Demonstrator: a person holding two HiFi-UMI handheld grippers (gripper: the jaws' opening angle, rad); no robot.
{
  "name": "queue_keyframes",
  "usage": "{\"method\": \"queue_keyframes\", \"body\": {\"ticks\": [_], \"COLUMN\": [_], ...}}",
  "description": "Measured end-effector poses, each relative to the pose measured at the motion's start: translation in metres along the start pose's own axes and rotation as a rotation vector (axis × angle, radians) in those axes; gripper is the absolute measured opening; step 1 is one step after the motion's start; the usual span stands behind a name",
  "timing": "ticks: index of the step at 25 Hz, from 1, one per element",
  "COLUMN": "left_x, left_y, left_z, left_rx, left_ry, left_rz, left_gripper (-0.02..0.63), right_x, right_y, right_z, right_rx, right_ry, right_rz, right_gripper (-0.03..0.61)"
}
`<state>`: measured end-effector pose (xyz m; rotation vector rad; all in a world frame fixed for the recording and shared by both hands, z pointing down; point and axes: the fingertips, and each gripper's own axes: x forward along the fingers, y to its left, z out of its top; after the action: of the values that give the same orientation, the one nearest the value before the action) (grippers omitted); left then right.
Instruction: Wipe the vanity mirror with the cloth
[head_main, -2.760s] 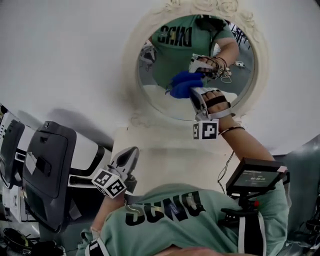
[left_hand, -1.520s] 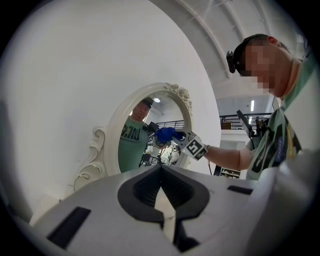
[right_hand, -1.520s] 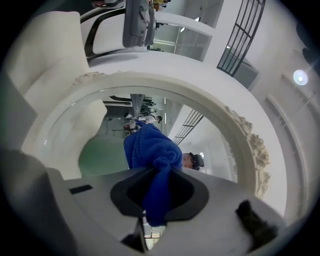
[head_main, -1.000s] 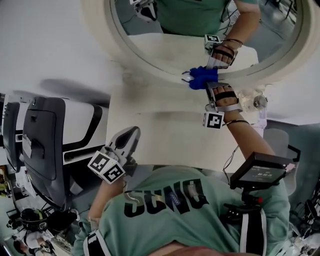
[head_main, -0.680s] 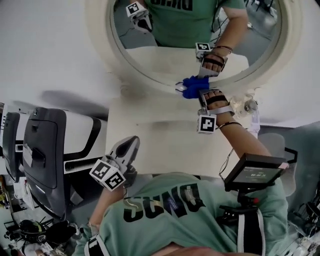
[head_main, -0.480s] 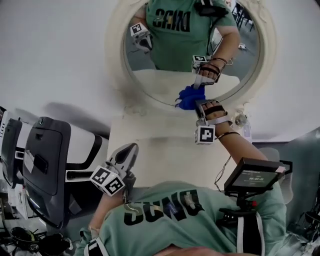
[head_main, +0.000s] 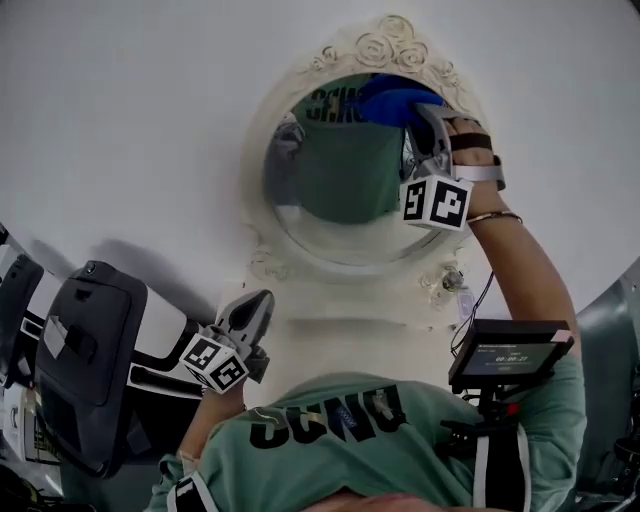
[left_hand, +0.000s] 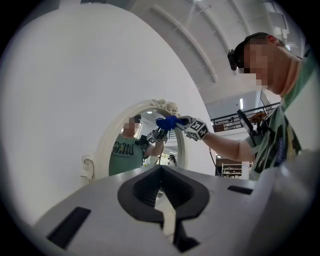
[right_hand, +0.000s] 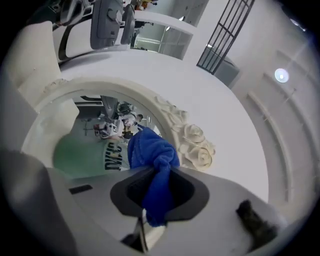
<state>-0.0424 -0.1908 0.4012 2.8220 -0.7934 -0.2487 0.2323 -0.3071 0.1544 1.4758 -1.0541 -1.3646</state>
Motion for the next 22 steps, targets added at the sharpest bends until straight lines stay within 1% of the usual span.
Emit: {"method": "queue_keyframes", "body": {"ticks": [3, 8, 11, 14, 19, 22], "left_x": [0.001, -0.015, -0.017, -0.016, -0.008, 0.002], "left_y": [0.007, 0.014, 0.013, 0.013, 0.014, 0.01], "left_z": [0.008, 0.017, 0.019, 0.017, 0.009, 0.002], "left_rx": [0.016, 0.012, 0.007, 0.004, -0.006, -0.009], "left_ry": [-0.035, -0.05, -0.057, -0.05, -0.03, -0.02], "left_rz": [0.014, 0.045, 0.044, 0.04, 0.025, 0.005], "left_gripper": [0.009, 0.009, 0.009, 0.009, 0.009, 0.009], "right_x": [0.019, 0.028, 0.031, 0.031, 0.03, 0.023], "right_y": [-0.024, -0.02, -0.023, -0.024, -0.013, 0.009], "right_z": [-0.007, -0.008, -0.007, -0.008, -0.01, -0.013], "right_rx": [-0.036, -0.043, -0.034, -0.01, 0.035, 0.031], "right_ry": [0.034, 0.061, 0.069, 0.054, 0.042, 0.043], "right_rz": [-0.042, -0.026, -0.021, -0.017, 0.015, 0.027], "right_gripper": [0.058, 0.058, 0.058, 0.057, 0.057, 0.057]}}
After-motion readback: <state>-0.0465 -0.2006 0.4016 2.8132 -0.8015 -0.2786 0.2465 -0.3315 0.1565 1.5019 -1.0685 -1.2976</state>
